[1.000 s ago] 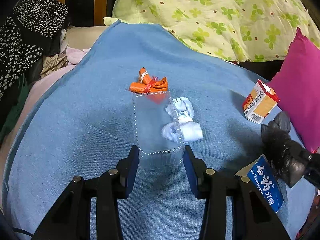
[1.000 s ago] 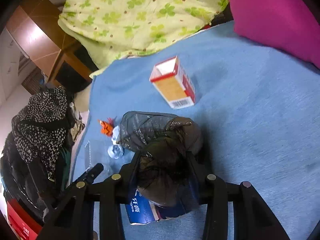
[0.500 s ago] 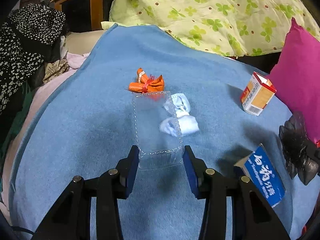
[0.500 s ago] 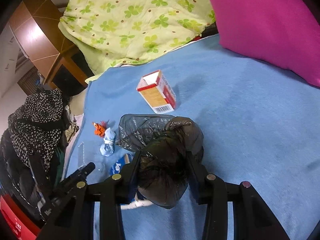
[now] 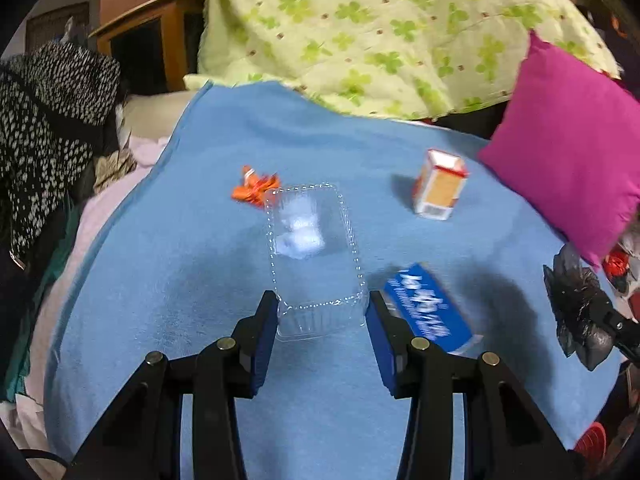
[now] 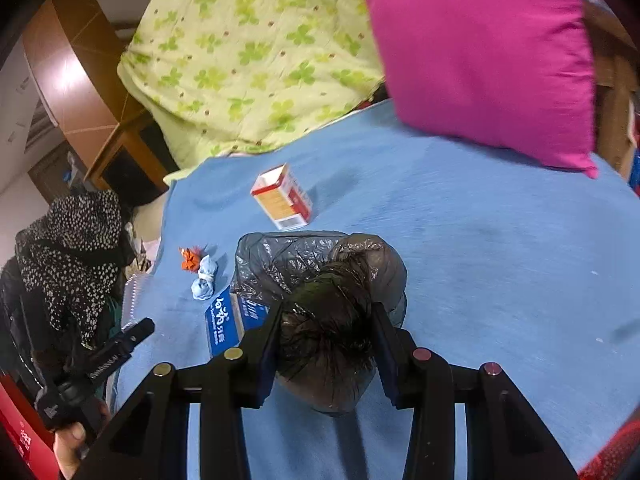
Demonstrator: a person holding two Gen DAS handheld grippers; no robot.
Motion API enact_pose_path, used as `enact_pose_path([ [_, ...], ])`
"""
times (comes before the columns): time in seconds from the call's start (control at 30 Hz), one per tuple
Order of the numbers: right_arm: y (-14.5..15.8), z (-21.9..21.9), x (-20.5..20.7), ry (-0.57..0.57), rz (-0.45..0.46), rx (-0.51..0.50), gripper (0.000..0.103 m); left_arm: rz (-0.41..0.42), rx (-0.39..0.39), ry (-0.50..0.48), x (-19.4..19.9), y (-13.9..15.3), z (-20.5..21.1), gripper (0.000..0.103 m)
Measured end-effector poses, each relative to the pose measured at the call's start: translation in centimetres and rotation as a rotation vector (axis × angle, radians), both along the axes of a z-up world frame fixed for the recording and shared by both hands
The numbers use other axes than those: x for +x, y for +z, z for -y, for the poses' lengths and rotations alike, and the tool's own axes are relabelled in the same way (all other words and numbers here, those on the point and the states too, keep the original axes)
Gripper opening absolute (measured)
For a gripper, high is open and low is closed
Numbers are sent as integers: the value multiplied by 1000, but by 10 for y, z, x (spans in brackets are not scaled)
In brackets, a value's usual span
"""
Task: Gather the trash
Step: 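Carry the black bag and clear container in both tools over the red basket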
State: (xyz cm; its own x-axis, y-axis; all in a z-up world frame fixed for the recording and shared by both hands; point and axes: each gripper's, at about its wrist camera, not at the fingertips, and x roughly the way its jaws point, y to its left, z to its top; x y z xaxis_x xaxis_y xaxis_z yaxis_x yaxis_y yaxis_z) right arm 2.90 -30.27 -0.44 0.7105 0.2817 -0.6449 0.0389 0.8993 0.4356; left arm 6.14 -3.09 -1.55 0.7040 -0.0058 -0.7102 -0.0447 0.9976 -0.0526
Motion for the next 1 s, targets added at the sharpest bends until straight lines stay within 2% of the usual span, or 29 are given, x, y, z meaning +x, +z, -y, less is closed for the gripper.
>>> enact_pose_path([
  [0.47, 10, 85, -89, -178, 42, 15, 44, 24, -13, -188, -44, 29, 87, 46],
  [0.77, 12, 112, -133, -250, 59, -1, 44, 22, -20, -298, -66, 34, 133, 46],
  [1.0, 3, 137, -180, -330, 25, -33, 44, 24, -23, -394, -83, 37, 169, 46],
])
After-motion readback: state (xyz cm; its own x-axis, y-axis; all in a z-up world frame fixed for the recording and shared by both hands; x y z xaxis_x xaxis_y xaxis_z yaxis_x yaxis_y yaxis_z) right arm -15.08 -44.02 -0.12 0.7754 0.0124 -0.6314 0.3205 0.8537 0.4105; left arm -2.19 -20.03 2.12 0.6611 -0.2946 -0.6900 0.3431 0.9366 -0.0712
